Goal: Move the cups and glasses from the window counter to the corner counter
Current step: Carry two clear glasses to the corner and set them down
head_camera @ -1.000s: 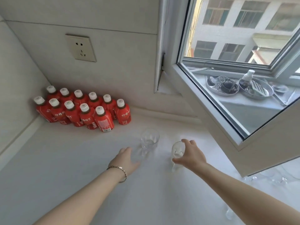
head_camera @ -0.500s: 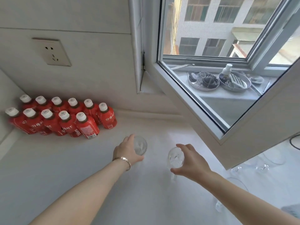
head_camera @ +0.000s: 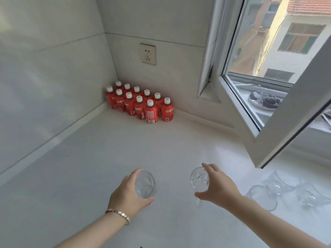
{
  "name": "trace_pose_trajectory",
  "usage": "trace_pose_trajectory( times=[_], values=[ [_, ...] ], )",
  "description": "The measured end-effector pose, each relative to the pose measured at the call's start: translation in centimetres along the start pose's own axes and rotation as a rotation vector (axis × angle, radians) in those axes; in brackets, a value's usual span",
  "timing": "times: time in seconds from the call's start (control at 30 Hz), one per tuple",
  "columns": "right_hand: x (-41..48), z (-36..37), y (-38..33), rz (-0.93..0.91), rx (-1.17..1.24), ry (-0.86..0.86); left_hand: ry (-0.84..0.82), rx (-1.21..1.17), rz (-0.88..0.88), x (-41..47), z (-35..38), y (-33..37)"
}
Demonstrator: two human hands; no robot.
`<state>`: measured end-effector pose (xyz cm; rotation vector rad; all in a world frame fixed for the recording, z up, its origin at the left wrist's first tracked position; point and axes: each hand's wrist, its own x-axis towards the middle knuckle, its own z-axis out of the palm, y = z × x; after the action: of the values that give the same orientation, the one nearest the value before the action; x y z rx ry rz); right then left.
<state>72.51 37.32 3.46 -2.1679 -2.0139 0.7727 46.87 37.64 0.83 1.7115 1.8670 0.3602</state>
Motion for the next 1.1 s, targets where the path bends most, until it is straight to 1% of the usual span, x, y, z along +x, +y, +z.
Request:
trace_pose_trajectory(
  times=[0.2,0.37,0.53,0.67,0.77,0.87,0.97,1.1],
  values=[
    [-7.0,3.7,-6.3,-0.295,-0.095,-0.106,0.173,-0.077,-0.239,-14.9,-0.9,-6.0],
    [-13.8,7.9,-13.4,-0.520,-0.130,-0.199,0.264,-0.089,-0.432,-26.8,-2.6,-10.6],
    [-20.3,12.9,-21.2,-0.757,-0.165,-0.314,0.404,-0.134,-0.602,-36.6,-5.3,-16.1],
    [-25.1,17.3,-27.9,-0.900,-0.217,-0.398,0.531,-0.180,-0.720,-43.3,-7.6,-21.5],
    [-28.3,20.9,-33.1,-0.989,-0.258,-0.441,0.620,-0.218,-0.808,-48.0,-9.2,-26.2],
    [-31.0,24.7,-38.4,-1.040,-0.279,-0.474,0.670,-0.256,-0.894,-51.9,-10.8,-31.9],
    [-33.2,28.7,-43.8,-1.062,-0.292,-0.508,0.671,-0.255,-0.947,-54.6,-12.8,-38.1],
    [-35.4,33.5,-50.5,-1.045,-0.294,-0.513,0.631,-0.207,-0.991,-56.8,-16.5,-46.4]
  ],
)
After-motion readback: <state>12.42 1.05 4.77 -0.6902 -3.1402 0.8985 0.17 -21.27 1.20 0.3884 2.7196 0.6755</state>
